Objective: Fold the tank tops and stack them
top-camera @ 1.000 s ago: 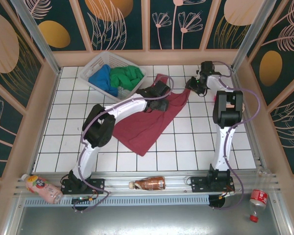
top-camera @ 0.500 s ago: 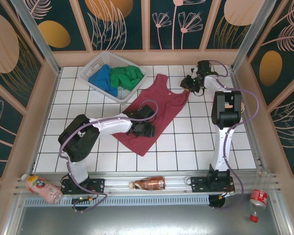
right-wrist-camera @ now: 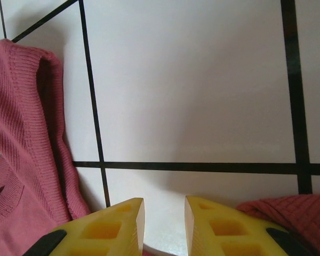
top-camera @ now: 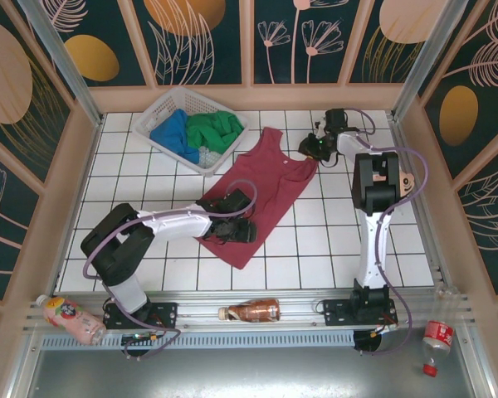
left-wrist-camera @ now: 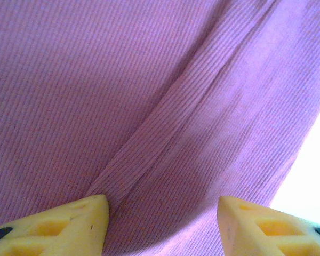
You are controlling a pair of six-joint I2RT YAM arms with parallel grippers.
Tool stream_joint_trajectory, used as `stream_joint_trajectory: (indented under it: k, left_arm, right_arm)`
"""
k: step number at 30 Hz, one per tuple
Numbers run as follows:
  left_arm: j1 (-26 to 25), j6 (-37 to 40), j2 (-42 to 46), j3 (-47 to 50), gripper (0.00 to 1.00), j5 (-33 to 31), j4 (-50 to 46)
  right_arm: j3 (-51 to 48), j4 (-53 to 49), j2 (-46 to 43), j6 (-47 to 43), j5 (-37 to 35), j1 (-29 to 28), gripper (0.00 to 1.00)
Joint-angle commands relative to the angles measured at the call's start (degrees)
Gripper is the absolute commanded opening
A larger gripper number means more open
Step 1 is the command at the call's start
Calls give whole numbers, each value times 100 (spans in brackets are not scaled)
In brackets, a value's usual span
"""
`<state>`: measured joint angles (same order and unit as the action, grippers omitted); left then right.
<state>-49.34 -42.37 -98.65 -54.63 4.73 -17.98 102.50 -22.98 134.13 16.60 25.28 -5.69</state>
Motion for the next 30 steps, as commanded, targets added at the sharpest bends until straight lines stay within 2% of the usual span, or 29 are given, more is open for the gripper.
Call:
stream_joint_trajectory:
  k: [1, 5, 12, 18, 21, 26, 30]
  left_arm:
    - [-224, -182, 8, 224, 57, 376, -256]
    - [-526, -378, 8, 280, 57, 561, -157]
    - [-1126, -609, -209, -17, 58, 888, 27]
    - [-1288, -557, -313, -370, 59, 778, -124]
    - [-1286, -359, -252, -761, 61, 533, -568]
    - [-1184, -157, 0, -1180, 65, 149, -1541]
    - [-710, -206, 608, -857, 67, -246, -2173]
  right_arm:
    - [-572, -379, -73, -209, -626, 94, 27]
    - [-1321, -357, -654, -339, -1042, 318, 27]
    - [-2613, -269, -1586, -404, -1333, 695, 27]
    - [-3500, -241, -2407, -428, -1574, 1023, 28]
    - [-3410, -200, -2721, -506, -1581, 997, 29]
    - [-2518, -419, -2753, -580, -1532, 662, 37]
    - [-2196, -395, -2745, -405, -1278, 179, 43]
